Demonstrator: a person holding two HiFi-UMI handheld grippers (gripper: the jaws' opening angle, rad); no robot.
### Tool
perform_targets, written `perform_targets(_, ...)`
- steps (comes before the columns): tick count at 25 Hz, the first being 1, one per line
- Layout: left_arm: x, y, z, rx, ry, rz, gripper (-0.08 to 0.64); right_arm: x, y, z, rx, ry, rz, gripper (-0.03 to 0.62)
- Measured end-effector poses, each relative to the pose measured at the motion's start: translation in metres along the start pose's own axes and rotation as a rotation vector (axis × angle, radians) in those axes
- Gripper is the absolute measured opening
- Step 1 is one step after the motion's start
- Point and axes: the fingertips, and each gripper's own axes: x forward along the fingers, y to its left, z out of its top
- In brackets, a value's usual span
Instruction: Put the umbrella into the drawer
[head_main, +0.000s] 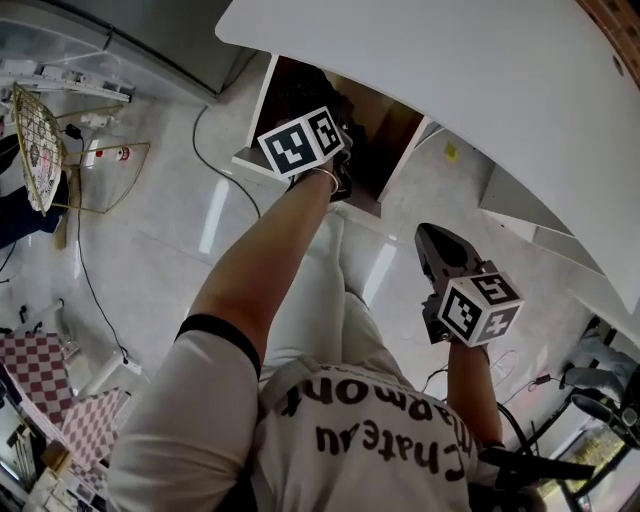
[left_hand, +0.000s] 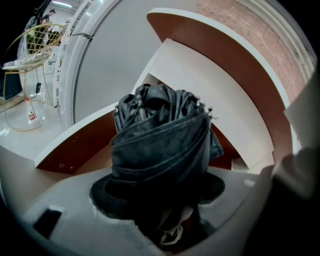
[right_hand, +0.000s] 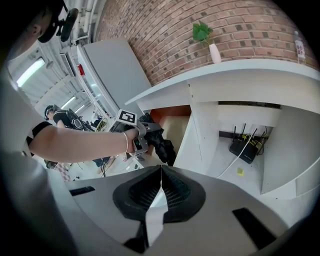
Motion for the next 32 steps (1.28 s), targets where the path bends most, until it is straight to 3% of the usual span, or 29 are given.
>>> perform_targets(9, 0.015, 0.002, -0.006, -0.032, -0.005, 0.021, 0.296, -0.002, -0.013, -0.016, 0.022, 0.024, -0.031, 0.014)
perform_targets(16, 0.022, 0.016, -0.009, -0.076, -0.012, 0.104, 0.299, 0.0, -0.02, -0.017, 0.031, 0.032, -0.046, 0.014)
perform_targets(23, 0.03, 0.021, -0.011, -0.07, 0.004, 0.093, 0.304, 0.005, -0.02, -0.029, 0.039, 0.05, -0.058, 0.014)
perform_targets(32, 0.038, 0.035, -0.016, -0.142, 0.041, 0.123, 0.31, 0.006, -0.022, -0.031, 0.04, 0.068, -0.065, 0.014)
